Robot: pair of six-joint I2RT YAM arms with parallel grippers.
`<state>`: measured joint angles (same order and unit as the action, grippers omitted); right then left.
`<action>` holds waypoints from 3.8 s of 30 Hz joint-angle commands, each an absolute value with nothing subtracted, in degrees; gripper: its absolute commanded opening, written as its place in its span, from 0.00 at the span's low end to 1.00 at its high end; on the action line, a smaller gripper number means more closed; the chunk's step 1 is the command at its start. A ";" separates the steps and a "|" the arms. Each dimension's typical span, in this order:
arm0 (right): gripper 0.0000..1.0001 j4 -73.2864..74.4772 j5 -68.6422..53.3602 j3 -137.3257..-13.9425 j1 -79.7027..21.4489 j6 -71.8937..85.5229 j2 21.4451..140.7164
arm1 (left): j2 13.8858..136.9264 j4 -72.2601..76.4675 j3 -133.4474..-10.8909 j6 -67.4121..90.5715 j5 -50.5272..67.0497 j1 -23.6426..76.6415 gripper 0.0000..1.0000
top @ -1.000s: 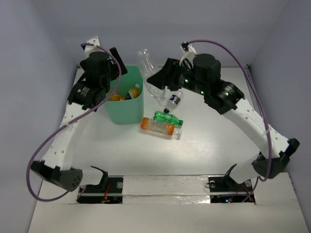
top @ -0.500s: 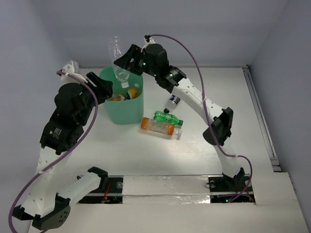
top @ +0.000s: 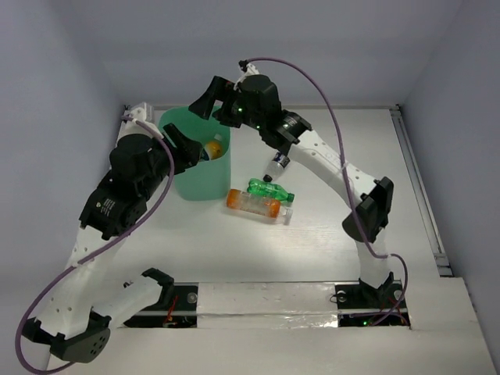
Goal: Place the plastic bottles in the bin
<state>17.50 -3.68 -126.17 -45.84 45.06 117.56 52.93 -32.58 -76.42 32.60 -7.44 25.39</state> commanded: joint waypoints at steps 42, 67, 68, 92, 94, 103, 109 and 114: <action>0.63 42.55 -3.60 -37.00 -30.85 46.58 19.59 | 141.76 -34.02 -131.66 21.97 -10.81 43.15 0.84; 0.62 27.77 -12.84 -63.79 -36.99 20.58 74.25 | 87.84 -21.80 -112.89 22.50 -10.63 30.60 0.43; 0.71 28.47 -11.79 -65.81 -37.87 19.87 76.36 | 85.98 -21.54 -110.50 22.50 -10.98 29.54 0.43; 0.88 34.81 -0.44 -90.44 -50.61 9.23 109.86 | 68.75 -13.89 -82.45 20.12 -2.21 14.06 0.89; 0.88 33.76 0.96 -89.57 -51.76 9.40 111.43 | 67.07 -13.89 -81.57 21.09 -0.62 14.06 0.88; 0.87 28.66 2.90 -83.59 -59.75 14.57 113.12 | 58.28 -16.87 -77.08 26.28 6.68 14.06 0.86; 0.65 23.03 1.50 -73.50 -63.62 23.36 106.53 | 55.81 -20.21 -76.64 26.28 7.03 14.06 0.84; 0.43 24.68 1.94 -68.38 -64.68 26.89 95.65 | 53.53 -21.53 -73.74 26.37 6.07 14.06 0.84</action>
<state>26.59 1.52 -69.30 -64.51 22.74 103.74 55.37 -21.06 -74.96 25.98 5.67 14.24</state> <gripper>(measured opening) 0.585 0.839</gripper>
